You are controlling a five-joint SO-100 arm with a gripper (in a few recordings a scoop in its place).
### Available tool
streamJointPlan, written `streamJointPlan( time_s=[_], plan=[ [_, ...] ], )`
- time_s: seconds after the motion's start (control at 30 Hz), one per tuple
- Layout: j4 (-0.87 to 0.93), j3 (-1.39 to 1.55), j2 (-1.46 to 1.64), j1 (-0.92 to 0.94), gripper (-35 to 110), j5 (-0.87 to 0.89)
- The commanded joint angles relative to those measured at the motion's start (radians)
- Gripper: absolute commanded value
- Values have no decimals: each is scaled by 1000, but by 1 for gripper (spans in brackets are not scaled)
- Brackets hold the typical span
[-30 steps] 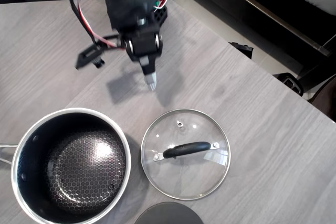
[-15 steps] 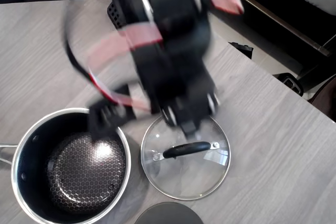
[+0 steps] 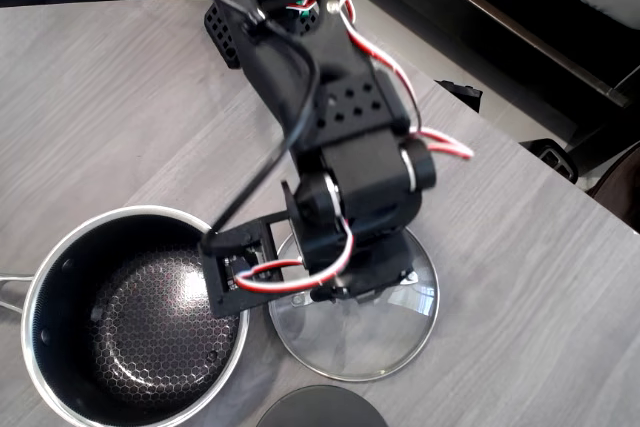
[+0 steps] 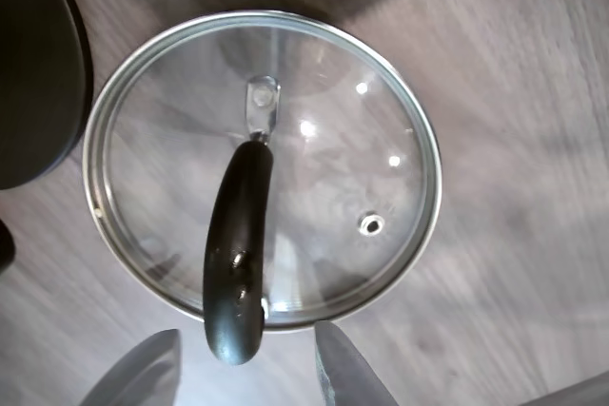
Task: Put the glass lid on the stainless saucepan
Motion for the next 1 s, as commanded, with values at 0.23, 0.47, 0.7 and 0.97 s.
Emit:
streamJointPlan(
  time_s=[0.23,0.47,0.7,0.97],
  plan=[
    [-21,-46,-25,-18,25,-21],
    [-20,-46,-75,-29,25,-21],
    [-29,-69,-137,-25,10,-32],
    [89,-417,-328,3,0,3]
  ],
)
